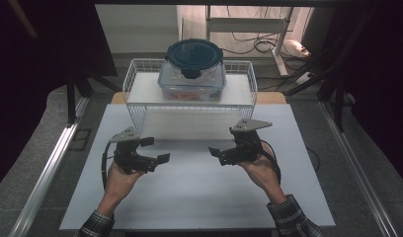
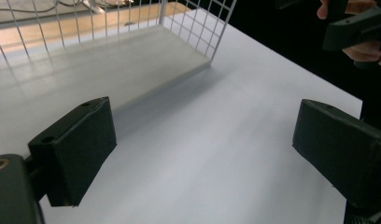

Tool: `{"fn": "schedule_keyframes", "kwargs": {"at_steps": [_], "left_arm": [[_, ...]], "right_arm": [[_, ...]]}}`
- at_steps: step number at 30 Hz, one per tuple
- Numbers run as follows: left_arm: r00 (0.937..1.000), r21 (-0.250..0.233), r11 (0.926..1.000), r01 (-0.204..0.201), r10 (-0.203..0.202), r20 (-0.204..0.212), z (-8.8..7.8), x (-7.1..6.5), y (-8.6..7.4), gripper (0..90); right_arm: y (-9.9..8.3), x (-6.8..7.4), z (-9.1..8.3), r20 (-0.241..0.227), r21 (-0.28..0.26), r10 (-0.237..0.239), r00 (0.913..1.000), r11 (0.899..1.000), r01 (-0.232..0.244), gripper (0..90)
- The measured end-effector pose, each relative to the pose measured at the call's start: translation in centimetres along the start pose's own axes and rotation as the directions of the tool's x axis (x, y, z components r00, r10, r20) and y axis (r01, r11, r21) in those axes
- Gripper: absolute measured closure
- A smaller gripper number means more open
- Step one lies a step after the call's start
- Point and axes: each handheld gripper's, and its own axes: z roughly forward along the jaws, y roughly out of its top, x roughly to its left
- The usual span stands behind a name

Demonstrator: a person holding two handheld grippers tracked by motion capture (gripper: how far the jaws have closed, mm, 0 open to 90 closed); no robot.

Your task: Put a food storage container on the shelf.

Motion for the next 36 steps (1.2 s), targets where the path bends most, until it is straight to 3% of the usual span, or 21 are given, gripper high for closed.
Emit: {"fn": "schedule_keyframes", "kwargs": {"at_steps": [6,15,23,27,30,36], "left_arm": [[0.9998,0.031,0.9993,-0.019,0.019,0.0,-0.1,-0.7,-1.8,5.7],[0.9997,0.069,0.9974,-0.017,0.018,-0.013,-0.3,-1.5,-4.4,1.7],[0.9983,0.057,0.9982,-0.02,0.023,-0.053,-1.2,-1.6,-6.7,1.5],[0.9954,0.073,0.9969,-0.028,0.035,-0.089,-1.4,-1.6,-7.9,1.3],[0.9939,0.096,0.995,-0.03,0.039,-0.103,-1.3,-1.6,-8.8,1.3],[0.9909,0.172,0.9833,-0.058,0.077,-0.11,-0.3,-2.1,-10.1,0.7]], "right_arm": [[-1.9,0.3,0.0,0.024,0.023,-0.004,0.9997,1.0,0.004,0.1],[-5.0,1.1,0.0,0.014,0.047,-0.004,0.9999,0.999,0.003,0.0],[-6.9,1.7,-0.7,0.01,0.055,0.01,0.9999,0.998,-0.01,0.0],[-8.1,2.0,-0.9,0.011,0.059,0.019,0.9997,0.998,-0.02,0.0],[-9.1,2.1,-1.0,0.018,0.073,0.025,0.9995,0.997,-0.027,0.0],[-11.0,2.2,-0.8,0.03,0.111,0.036,0.9989,0.993,-0.039,0.0]]}}
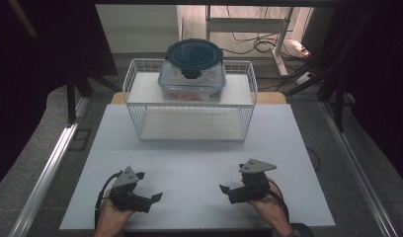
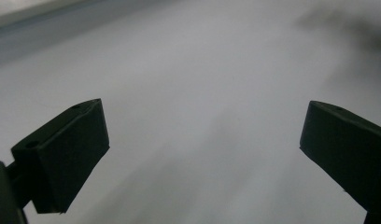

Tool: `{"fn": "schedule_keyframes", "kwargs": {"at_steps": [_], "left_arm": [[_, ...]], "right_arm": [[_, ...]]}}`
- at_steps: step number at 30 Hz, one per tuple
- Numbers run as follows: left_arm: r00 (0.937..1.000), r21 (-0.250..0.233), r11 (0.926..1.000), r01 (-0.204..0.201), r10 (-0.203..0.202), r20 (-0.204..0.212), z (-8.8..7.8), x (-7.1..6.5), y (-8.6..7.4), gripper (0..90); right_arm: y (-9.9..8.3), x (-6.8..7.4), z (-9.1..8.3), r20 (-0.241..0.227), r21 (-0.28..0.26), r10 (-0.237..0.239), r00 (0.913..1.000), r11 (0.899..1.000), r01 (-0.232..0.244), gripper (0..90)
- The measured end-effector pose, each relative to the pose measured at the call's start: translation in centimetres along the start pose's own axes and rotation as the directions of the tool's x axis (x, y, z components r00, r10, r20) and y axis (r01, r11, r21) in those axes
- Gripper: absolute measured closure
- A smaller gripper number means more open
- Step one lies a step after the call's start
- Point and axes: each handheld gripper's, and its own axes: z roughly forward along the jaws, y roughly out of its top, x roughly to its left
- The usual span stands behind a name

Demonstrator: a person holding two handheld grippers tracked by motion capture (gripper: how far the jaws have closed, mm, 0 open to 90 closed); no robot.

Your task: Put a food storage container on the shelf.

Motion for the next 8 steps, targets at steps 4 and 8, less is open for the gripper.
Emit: {"fn": "schedule_keyframes", "kwargs": {"at_steps": [4,8], "left_arm": [[0.9999,0.063,0.9979,-0.01,0.01,0.005,0.8,0.0,-0.3,1.0],[0.9999,0.06,0.9982,0.005,-0.006,0.012,0.8,0.3,-0.3,1.3]], "right_arm": [[-1.1,-0.1,0.7,-0.004,0.051,0.013,0.9999,0.999,-0.013,0.0],[-1.4,-0.2,1.2,0.015,0.079,0.001,0.9999,0.997,-0.002,0.0]]}}
